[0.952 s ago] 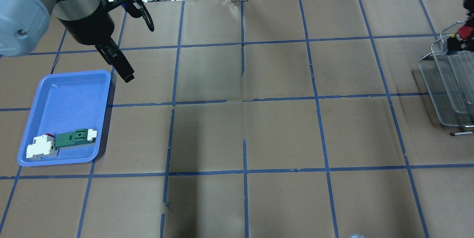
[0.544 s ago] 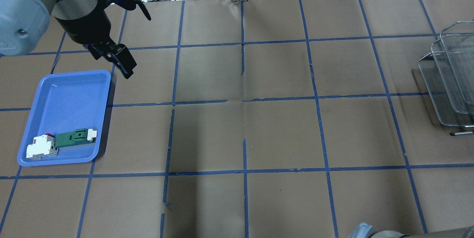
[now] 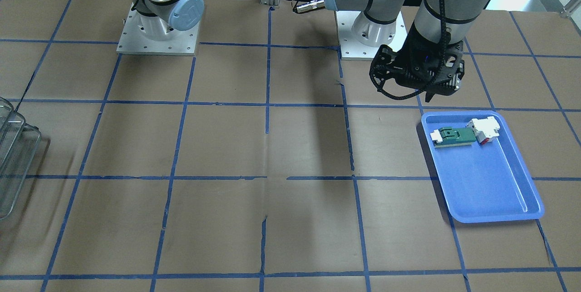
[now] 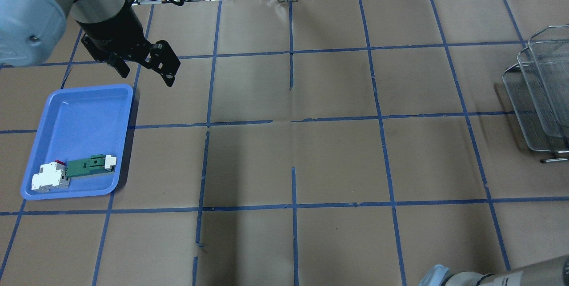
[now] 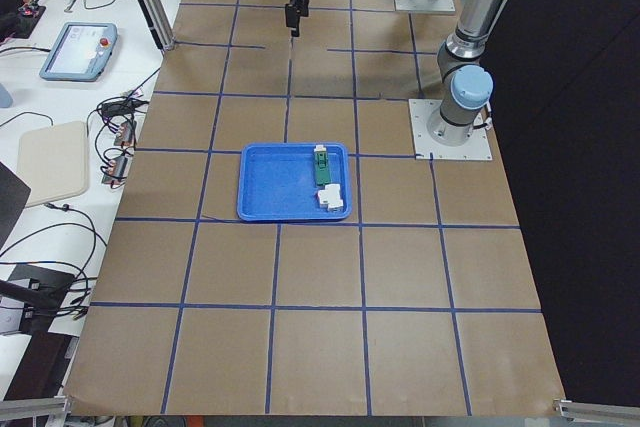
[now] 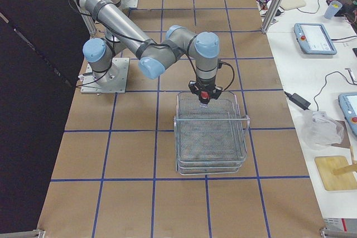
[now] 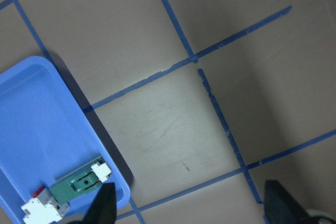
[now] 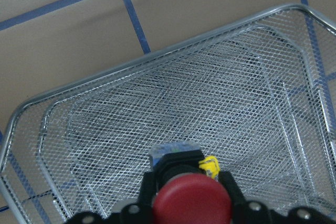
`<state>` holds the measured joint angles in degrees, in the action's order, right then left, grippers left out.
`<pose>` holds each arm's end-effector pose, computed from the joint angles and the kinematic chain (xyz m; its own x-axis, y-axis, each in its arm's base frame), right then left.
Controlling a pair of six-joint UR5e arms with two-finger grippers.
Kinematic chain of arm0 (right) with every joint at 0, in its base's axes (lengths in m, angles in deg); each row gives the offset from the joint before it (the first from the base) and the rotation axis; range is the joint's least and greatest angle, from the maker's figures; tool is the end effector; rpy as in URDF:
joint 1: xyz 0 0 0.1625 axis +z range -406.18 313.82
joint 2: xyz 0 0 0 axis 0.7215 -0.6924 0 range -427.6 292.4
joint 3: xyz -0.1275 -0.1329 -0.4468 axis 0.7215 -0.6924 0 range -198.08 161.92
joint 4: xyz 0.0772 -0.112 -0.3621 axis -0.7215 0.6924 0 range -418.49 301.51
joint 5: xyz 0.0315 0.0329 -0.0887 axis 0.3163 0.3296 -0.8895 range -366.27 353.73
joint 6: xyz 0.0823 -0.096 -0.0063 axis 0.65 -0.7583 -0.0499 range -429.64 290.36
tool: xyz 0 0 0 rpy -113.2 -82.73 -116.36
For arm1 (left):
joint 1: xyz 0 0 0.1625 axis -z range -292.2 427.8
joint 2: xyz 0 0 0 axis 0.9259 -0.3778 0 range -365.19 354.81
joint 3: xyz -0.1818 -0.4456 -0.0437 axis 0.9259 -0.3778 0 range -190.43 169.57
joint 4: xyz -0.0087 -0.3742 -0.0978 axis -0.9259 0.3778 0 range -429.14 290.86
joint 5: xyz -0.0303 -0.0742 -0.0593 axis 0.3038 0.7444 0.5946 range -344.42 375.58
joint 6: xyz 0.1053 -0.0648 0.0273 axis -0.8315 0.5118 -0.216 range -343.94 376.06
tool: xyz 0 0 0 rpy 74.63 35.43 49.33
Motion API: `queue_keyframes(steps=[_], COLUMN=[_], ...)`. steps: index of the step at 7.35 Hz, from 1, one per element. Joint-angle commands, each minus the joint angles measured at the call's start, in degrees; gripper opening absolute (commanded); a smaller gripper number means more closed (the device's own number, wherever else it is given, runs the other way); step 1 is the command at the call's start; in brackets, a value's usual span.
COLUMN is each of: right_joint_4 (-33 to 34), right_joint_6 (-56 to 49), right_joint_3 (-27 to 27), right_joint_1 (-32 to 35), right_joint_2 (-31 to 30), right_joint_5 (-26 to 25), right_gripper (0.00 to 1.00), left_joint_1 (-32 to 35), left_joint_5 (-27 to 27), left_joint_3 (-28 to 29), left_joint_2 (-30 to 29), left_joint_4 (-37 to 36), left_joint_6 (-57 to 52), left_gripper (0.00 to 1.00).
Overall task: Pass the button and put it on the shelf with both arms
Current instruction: 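Lower the button into the wire mesh basket with the right gripper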
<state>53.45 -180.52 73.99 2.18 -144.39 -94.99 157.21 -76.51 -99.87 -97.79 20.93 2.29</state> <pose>-0.2800 -0.5197 0.4231 -0.3498 -0.9296 0.1164 -0.9349 0.3544 0.0207 -0.1238 -0.4812 0.5022 -0.9730 0.2291 -0.0267 0.2278 0.9727 0.0444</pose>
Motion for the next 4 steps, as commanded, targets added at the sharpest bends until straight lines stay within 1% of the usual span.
queue_keyframes(steps=[1, 2, 3, 4], right_joint_4=[0.38, 0.12, -0.49, -1.89], right_joint_6=[0.49, 0.84, 3.97, 7.31], right_joint_3=[0.04, 0.04, 0.04, 0.73], right_joint_1=[-0.55, -0.55, -0.20, 0.59], right_joint_2=[0.68, 0.16, -1.24, -4.30], right_joint_5=[3.01, 2.94, 2.42, 2.50], right_gripper=[1.00, 1.00, 1.00, 1.00], left_joint_1=[0.06, 0.06, -0.11, -0.11], left_joint_5=[0.60, 0.77, 0.86, 3.39], left_joint_3=[-1.44, -1.10, -0.05, 0.13], left_joint_2=[0.05, -0.30, -0.74, -0.83], left_joint_4=[-1.11, -1.64, -1.74, -1.82], left_joint_6=[4.24, 11.50, 13.57, 14.55], left_gripper=[1.00, 1.00, 1.00, 1.00])
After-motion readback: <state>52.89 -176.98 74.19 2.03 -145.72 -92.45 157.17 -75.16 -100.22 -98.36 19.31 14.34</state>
